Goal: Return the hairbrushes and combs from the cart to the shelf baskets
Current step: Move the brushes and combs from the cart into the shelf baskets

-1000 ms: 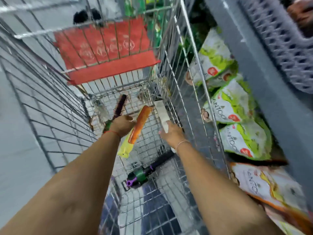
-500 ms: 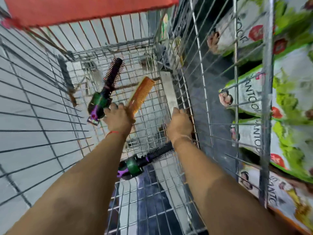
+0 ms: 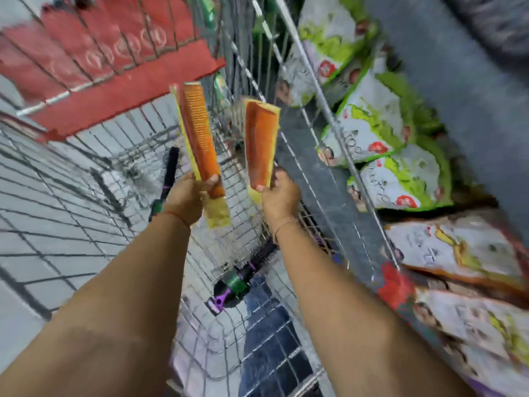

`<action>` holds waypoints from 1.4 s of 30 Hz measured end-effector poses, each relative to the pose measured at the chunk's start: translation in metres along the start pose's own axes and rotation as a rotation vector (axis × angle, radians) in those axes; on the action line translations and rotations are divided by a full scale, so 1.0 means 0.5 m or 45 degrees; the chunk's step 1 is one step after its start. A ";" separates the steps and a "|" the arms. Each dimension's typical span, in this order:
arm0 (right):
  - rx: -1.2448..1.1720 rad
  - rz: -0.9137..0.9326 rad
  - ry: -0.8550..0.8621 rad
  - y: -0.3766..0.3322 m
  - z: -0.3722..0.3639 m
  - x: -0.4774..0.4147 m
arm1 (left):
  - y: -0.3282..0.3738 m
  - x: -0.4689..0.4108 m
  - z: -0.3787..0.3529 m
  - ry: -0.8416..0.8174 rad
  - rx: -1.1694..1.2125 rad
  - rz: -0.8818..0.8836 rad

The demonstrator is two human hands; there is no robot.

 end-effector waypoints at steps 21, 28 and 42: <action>-0.673 0.238 1.574 -0.087 0.814 0.587 | 0.269 0.764 -0.580 -1.273 -0.552 -0.571; -0.683 -0.032 1.713 0.145 1.048 0.643 | 0.107 0.936 -0.814 -1.308 -0.547 -0.635; -0.197 -0.583 1.106 0.455 1.192 0.580 | -0.242 0.993 -1.041 -1.115 -2.043 -1.416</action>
Point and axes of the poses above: each hand's wrist, its own x-axis away from the middle knuckle, its own z-axis out of the back of the hand, y = z × x, the point moved 9 cm from there along -x, towards the middle knuckle, and after that the axes turned 4 degrees about y, right-handed, at the moved point
